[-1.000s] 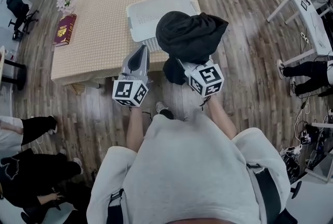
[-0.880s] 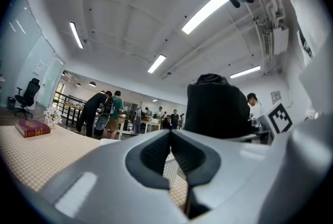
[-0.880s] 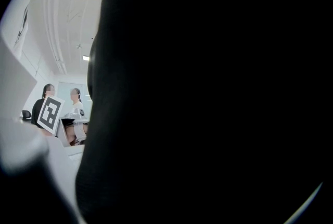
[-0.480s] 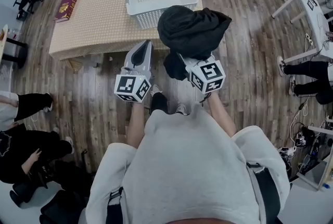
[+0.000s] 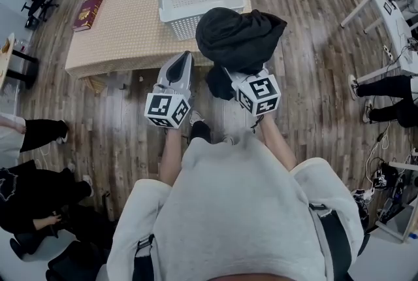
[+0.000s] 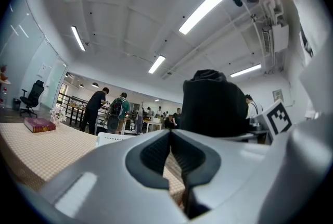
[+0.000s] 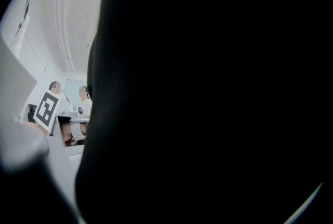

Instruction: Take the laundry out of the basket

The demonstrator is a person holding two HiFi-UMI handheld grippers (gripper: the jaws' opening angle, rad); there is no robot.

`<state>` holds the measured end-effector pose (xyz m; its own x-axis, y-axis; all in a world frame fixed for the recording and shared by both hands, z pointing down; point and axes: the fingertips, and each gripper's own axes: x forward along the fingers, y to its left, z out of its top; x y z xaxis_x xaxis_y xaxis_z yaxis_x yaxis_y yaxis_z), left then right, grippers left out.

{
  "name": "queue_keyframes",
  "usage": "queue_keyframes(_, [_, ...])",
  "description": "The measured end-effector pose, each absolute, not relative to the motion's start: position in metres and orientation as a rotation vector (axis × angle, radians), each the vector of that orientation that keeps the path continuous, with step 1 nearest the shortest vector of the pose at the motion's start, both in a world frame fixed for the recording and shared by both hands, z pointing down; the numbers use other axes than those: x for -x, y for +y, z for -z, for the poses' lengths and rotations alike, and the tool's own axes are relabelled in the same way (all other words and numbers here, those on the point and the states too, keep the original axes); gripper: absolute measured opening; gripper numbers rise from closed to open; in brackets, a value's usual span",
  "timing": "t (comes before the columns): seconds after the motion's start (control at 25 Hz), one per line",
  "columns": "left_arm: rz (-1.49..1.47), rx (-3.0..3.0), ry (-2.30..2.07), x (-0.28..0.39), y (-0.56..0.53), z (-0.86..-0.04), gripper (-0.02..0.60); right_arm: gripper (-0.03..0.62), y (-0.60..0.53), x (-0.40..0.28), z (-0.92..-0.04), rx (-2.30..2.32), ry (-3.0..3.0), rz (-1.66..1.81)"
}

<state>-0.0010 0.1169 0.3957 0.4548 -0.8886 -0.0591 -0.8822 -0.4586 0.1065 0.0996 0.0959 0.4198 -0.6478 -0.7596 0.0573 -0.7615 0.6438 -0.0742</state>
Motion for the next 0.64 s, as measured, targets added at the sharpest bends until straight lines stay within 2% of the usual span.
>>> queue_keyframes(0.64, [0.18, -2.639, -1.593, -0.0087, 0.1199, -0.3896, 0.006, 0.181, 0.1001, -0.1031, -0.4178, -1.304, -2.817, -0.099])
